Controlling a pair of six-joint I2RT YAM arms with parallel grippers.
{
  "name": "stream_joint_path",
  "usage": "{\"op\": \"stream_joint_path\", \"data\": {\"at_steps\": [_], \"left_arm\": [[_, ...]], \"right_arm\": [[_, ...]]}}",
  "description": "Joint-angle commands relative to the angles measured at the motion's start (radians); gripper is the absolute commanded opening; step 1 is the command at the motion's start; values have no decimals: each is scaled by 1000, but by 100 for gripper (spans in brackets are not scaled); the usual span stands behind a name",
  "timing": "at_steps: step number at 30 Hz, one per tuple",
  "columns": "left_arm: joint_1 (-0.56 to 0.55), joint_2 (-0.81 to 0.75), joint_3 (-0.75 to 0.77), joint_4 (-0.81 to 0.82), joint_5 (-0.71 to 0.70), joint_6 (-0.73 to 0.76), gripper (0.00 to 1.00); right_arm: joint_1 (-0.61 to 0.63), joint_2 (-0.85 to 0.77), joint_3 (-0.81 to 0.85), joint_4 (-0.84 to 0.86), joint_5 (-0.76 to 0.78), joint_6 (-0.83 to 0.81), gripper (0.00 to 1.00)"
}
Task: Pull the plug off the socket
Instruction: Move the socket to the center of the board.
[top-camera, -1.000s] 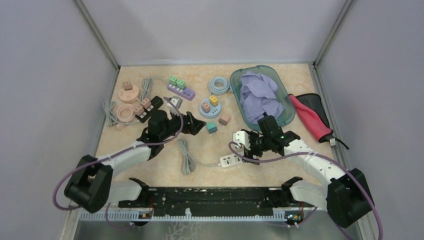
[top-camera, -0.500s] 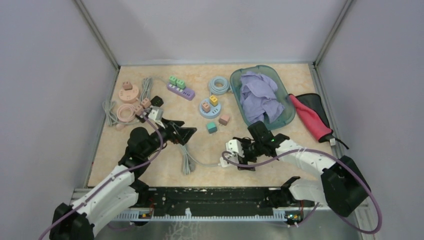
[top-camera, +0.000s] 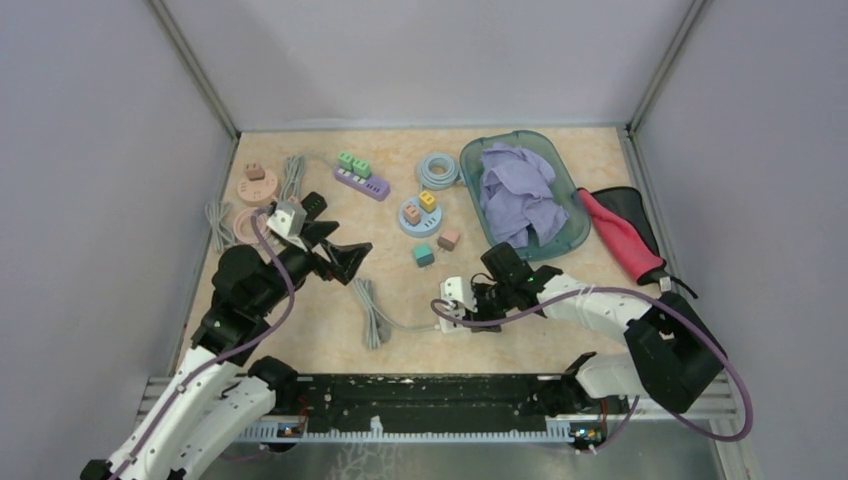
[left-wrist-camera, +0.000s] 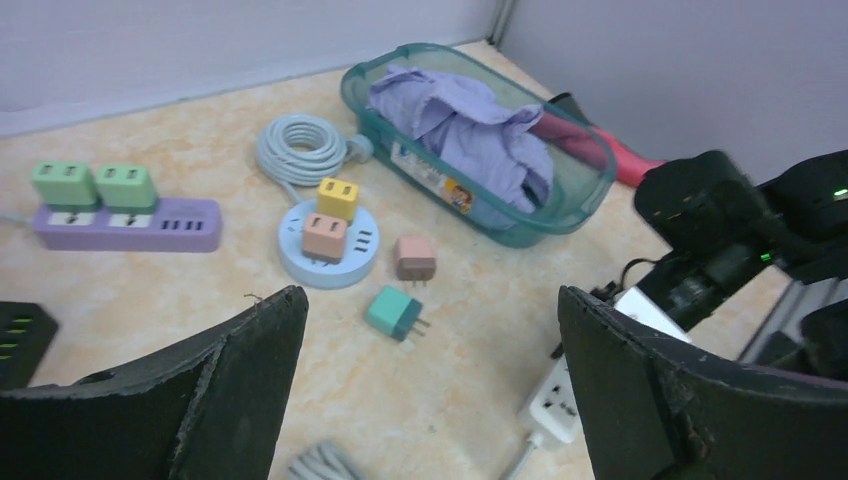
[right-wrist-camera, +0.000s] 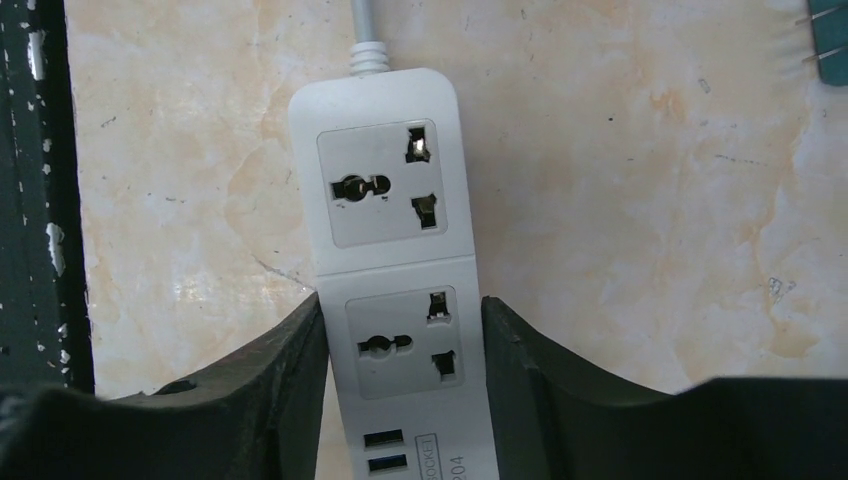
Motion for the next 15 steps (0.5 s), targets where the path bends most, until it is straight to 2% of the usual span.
{"op": "stream_joint_path", "data": {"at_steps": [1,4,8,12,15], "left_arm": [[4,-22,-44,-125,-105,158,100],[6,-49,-109,-93,-115,178,99],[6,-85,-118,-91,-115,200,99],[6,-94,-128,-97,-119,215,98],[5,-95,-128,-96,-114,219,98]], "right_arm": [[18,-5,45,12,45,1,44],[-9,-28,50,-27,45,-31,35],[-142,-135,54,-113,-52,-95,30],[-262,-269,17,-245,-49,-253,28],[-389,-271,8,-367,1,-384,26]]}}
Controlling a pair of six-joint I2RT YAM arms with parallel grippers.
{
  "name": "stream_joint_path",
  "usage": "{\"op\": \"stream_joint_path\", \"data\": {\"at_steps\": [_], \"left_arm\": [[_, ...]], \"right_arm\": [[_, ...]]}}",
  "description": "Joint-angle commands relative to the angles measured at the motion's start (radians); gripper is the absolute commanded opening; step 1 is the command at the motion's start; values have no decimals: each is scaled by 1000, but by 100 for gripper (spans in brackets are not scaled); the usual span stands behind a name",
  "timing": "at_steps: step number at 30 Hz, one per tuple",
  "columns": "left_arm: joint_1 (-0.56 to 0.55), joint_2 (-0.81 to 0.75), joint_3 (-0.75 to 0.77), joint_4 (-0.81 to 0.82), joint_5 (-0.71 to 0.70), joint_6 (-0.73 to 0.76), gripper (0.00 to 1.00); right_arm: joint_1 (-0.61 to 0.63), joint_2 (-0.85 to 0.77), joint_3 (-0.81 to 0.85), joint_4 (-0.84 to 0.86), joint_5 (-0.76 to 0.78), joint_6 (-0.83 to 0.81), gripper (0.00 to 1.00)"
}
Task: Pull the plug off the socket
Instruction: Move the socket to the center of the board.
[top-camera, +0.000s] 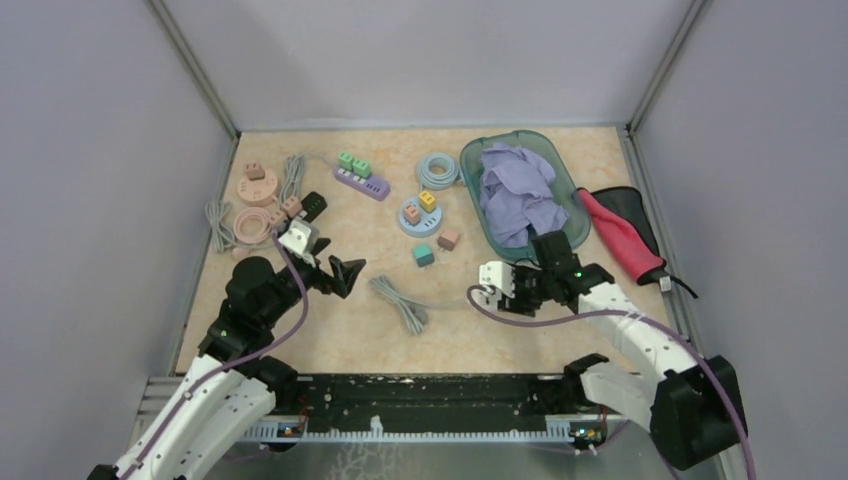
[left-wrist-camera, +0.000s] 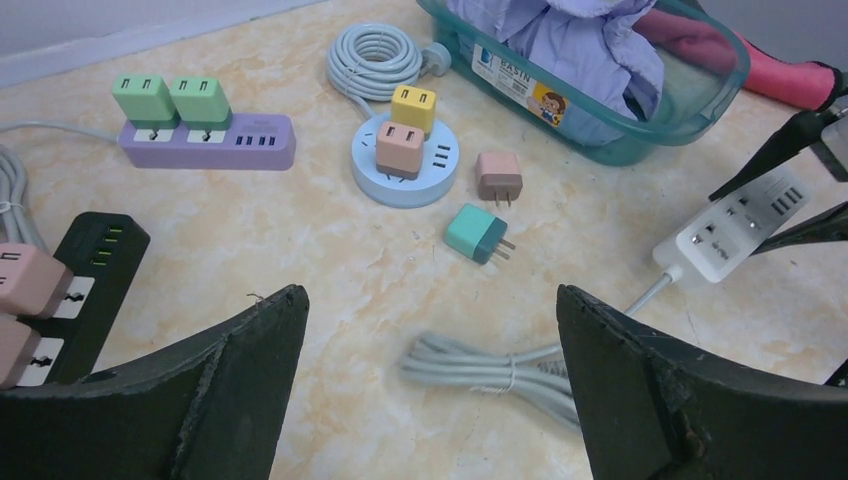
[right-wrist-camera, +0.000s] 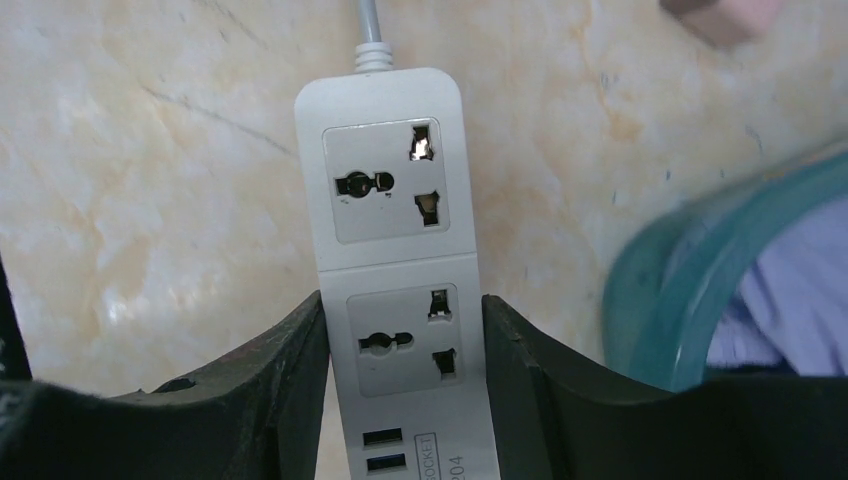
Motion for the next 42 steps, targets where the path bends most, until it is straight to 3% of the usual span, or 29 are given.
{"op": "stream_joint_path", "data": {"at_steps": [1,6,11,23,28,32,37,42], "left_arm": [[6,-8,-4,8,-7,33,98],[6,-10,-4,10,5,35,98],[6,-11,-4,10,8,34,98],[5,-7,-7,12,12,33,98],[7,-2,-7,11,16,34,98],[8,1,-7,12,19,34,98],[7,5,-7,14,22,32,98],[10,15,-4,20,27,25,98]], "right_arm": [[-203,-25,0,-197,9,-259,26],[-610,51,38,-276,-9,-531,26],[-817,190,110,-264,22,-666,27],[-874,330,230,-82,104,-515,32],[-876,311,233,-52,98,-450,69],[-876,237,252,-137,30,-434,81],[-875,119,355,-401,-107,-430,83],[-870,10,394,-624,-424,-431,85]]}}
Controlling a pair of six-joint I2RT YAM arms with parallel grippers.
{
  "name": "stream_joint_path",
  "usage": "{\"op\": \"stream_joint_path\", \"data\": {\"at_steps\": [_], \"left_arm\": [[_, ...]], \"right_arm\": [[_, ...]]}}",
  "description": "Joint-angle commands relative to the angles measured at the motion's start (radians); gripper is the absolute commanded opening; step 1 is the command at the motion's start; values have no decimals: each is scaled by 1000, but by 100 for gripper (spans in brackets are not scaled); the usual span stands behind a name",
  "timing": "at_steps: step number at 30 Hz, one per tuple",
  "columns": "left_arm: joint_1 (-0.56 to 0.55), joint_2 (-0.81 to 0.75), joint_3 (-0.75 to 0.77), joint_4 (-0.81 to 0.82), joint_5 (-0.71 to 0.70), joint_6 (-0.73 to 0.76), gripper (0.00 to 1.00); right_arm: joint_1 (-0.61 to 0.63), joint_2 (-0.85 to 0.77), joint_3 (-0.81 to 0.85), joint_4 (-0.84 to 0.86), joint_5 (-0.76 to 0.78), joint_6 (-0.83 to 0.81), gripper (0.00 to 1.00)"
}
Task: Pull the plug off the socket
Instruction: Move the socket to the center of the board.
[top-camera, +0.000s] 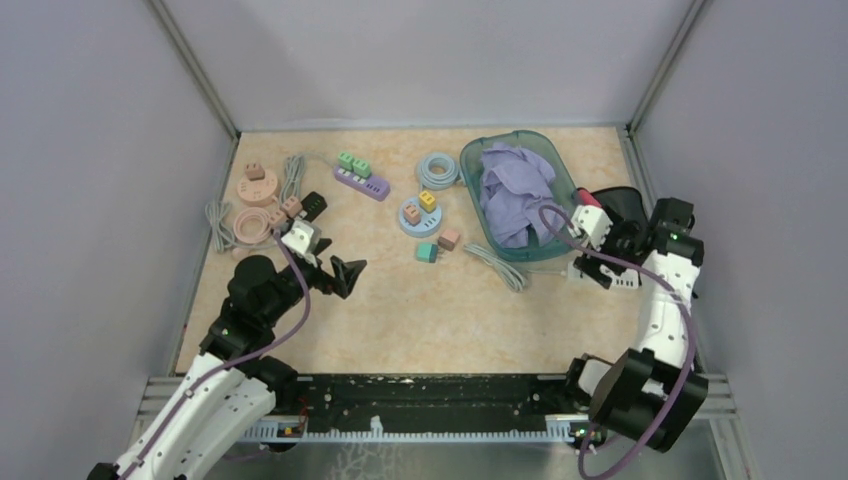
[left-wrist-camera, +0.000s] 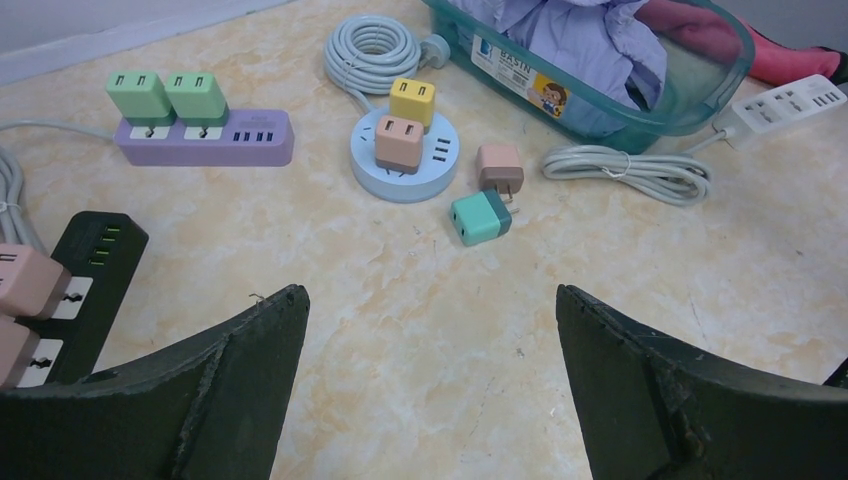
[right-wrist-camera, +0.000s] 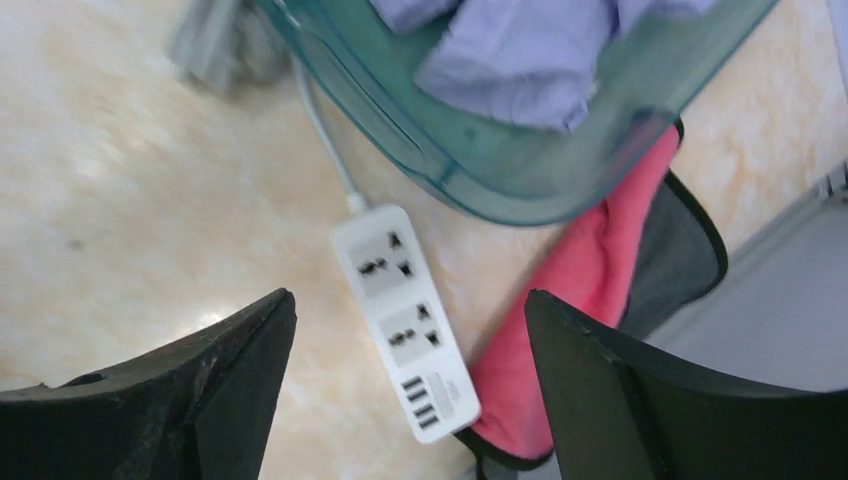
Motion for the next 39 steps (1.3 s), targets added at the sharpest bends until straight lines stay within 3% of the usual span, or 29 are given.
{"op": "stream_joint_path", "data": {"at_steps": [1,3,9,12,17,20,23,27,34,39], "left_arm": [[8,7,-3,21,19,3,98],[8,16,-1,26,28,-6,98],[9,59,12,67,80,-81,97],[9,72,2,108,112,-169,98],[9,79,-110,332,140,-367,98],[9,124,-185,507,91,-485,100],[9,228,-183,584,22,-550,100],[9,441,-69,560,-8,-527,100],[8,805,213,361,-154,-409,100],[-2,990,376,293,-109,-225,99]], "right_arm": [[5,-111,39,-269,-390,-1,86],[62,-156,28,-259,-494,81,87],[337,-238,-76,219,-577,690,86],[344,-204,-89,303,-622,800,86],[343,-189,-125,334,-567,839,86],[343,-215,-160,358,-542,846,86],[343,-239,-180,377,-495,844,86],[344,-246,-195,400,-470,855,86],[345,-251,-199,404,-478,862,86],[347,-252,-204,407,-482,862,86]]}}
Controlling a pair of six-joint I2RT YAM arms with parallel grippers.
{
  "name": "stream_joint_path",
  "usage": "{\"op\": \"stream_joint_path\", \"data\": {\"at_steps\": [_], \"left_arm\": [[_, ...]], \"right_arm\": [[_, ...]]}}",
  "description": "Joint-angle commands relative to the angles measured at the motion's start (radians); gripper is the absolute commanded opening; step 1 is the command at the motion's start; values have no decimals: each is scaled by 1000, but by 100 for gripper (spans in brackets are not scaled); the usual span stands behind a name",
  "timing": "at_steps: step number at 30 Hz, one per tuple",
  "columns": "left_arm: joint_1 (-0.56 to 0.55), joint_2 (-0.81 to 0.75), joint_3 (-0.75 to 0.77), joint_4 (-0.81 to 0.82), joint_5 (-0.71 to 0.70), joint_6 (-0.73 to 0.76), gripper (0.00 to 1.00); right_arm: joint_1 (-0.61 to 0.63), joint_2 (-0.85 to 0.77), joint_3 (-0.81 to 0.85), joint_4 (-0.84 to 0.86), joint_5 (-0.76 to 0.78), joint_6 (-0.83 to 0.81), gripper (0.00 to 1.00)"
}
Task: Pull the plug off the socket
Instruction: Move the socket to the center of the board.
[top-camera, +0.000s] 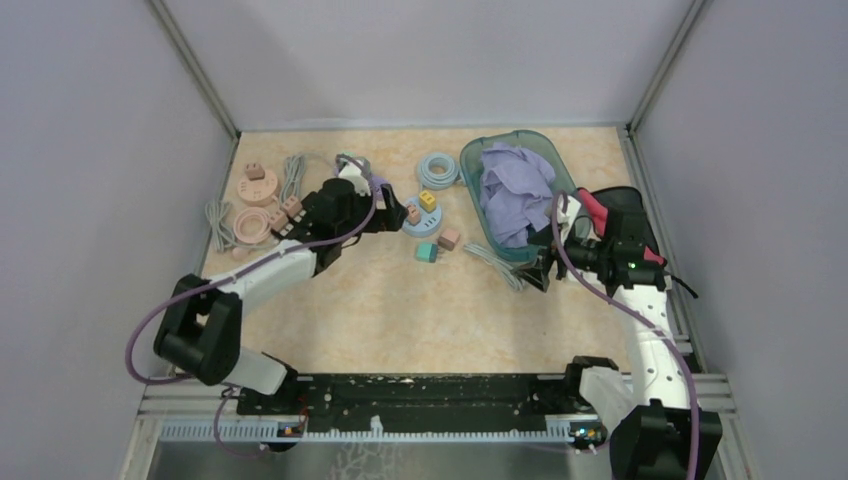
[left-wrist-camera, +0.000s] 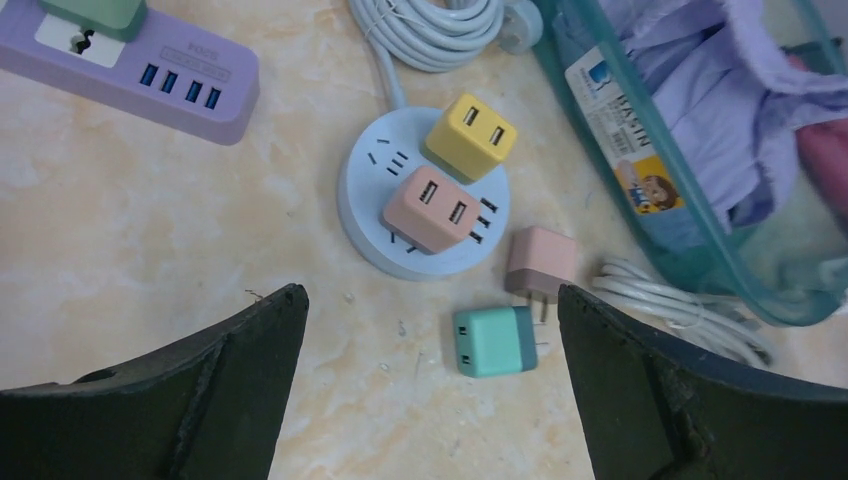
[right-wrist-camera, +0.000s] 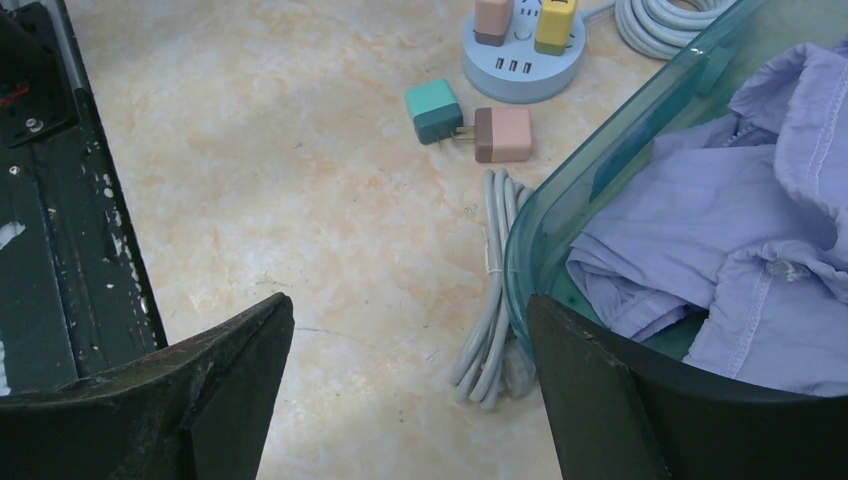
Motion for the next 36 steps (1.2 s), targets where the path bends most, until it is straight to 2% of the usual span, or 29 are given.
{"op": "stream_joint_path", "data": {"at_steps": [1,7,11,22,33,36], "left_arm": [[-7,115,121,-94,7,211,99],[-12,193,227,-151,120,465,96],[-13,252,294,-186,158,558,96],[-19,445,524,-339,167,590,88],[-28,532,591,-421,172,608,80],[-31,545,601,-424,177,602,73]], "right_arm": [[10,-21,-10,40,-17,8,86],[13,-22,-12,40,-13,6,86],[19,-23,-14,40,-13,5,86],[20,-26,-17,40,-8,-1,86],[20,-26,-18,41,-8,1,86],[19,-25,-18,41,-7,0,86]]}}
